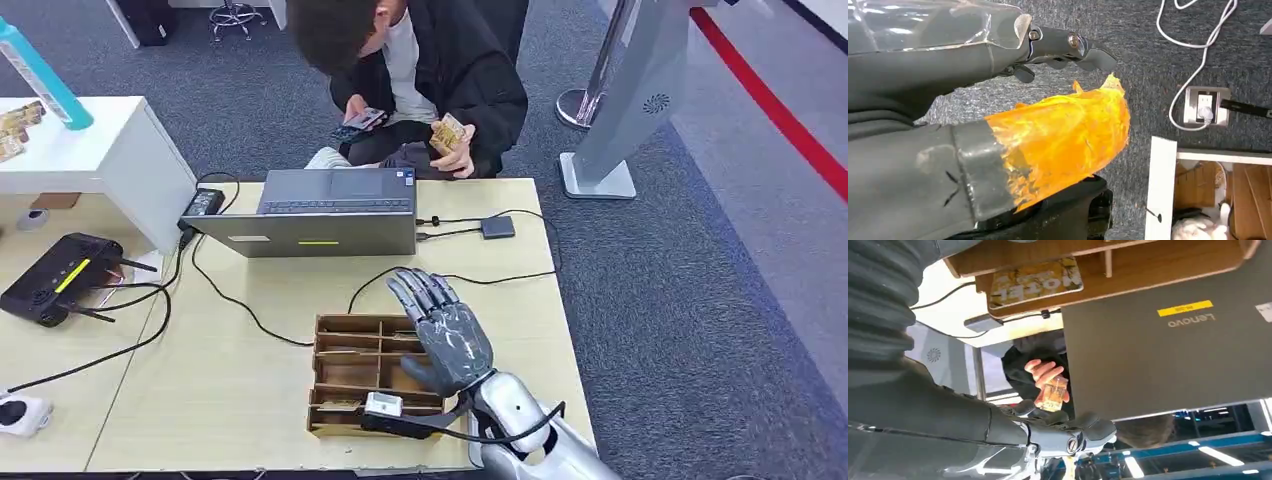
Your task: Pass the card to the sensor for recognition and then transmit it.
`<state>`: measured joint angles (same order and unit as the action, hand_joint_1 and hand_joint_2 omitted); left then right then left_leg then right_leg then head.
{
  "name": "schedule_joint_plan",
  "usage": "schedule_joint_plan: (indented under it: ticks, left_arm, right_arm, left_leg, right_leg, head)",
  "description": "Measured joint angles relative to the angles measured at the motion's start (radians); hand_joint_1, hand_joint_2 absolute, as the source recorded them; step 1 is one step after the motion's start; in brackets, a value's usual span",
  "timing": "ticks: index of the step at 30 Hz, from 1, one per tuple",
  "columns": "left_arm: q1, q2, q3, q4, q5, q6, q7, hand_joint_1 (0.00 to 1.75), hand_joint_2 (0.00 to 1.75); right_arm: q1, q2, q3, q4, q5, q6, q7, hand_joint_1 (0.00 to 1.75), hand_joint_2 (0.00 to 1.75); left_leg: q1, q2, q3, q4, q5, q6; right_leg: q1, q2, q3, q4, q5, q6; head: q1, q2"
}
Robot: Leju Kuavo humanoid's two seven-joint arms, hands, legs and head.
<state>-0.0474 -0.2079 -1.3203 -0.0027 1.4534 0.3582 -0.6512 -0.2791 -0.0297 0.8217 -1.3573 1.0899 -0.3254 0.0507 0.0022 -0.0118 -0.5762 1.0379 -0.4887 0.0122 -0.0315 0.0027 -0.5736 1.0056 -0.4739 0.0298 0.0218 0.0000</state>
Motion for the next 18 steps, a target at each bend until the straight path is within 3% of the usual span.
schedule_joint_plan:
  ticks: [3, 6, 7, 9, 12, 18]
  left_arm:
    - [0.0, 0.0, 0.0, 0.0, -0.002, 0.0, 0.0, 0.0, 0.0]
    - [0.0, 0.0, 0.0, 0.0, -0.002, 0.0, 0.0, 0.0, 0.0]
    - [0.0, -0.001, 0.0, 0.0, -0.002, 0.0, 0.0, 0.0, 0.0]
    - [0.0, -0.001, 0.0, 0.0, -0.002, 0.0, 0.0, 0.0, 0.0]
    - [0.0, -0.001, 0.0, 0.0, -0.002, 0.0, 0.0, 0.0, 0.0]
    - [-0.001, -0.002, 0.001, 0.0, 0.02, 0.02, 0.017, 0.0, 0.0]
  right_arm:
    - [-0.001, -0.001, 0.002, 0.006, 0.005, 0.0, 0.005, 0.05, 1.75]
    - [-0.001, -0.005, 0.003, 0.006, 0.011, 0.0, 0.01, 0.38, 1.75]
    - [-0.001, -0.007, 0.004, 0.005, 0.013, 0.0, 0.01, 0.63, 1.75]
    - [-0.001, -0.01, 0.006, 0.003, 0.015, 0.0, 0.011, 0.94, 1.75]
    - [-0.001, -0.012, 0.008, 0.002, 0.018, -0.001, 0.011, 1.26, 1.75]
    - [-0.001, -0.016, 0.012, -0.005, 0.019, -0.001, 0.008, 1.34, 1.75]
  left_leg:
    - [0.0, 0.0, 0.0, 0.0, 0.0, 0.0]
    - [0.0, 0.0, 0.0, 0.0, 0.0, 0.0]
    - [0.0, 0.0, 0.0, 0.0, 0.0, 0.0]
    - [0.0, 0.0, 0.0, 0.0, 0.0, 0.0]
    - [0.0, 0.0, 0.0, 0.0, 0.0, 0.0]
    - [0.0, 0.0, 0.0, 0.0, 0.0, 0.0]
  right_leg:
    - [0.0, 0.0, 0.0, 0.0, 0.0, 0.0]
    - [0.0, 0.0, 0.0, 0.0, 0.0, 0.0]
    - [0.0, 0.0, 0.0, 0.0, 0.0, 0.0]
    - [0.0, 0.0, 0.0, 0.0, 0.0, 0.0]
    - [0.0, 0.0, 0.0, 0.0, 0.0, 0.0]
    - [0.0, 0.0, 0.0, 0.0, 0.0, 0.0]
  head:
    - [0.0, 0.0]
    - [0.0, 0.0]
    - [0.0, 0.0]
    - [0.0, 0.0]
    - [0.0, 0.0]
    - [0.0, 0.0]
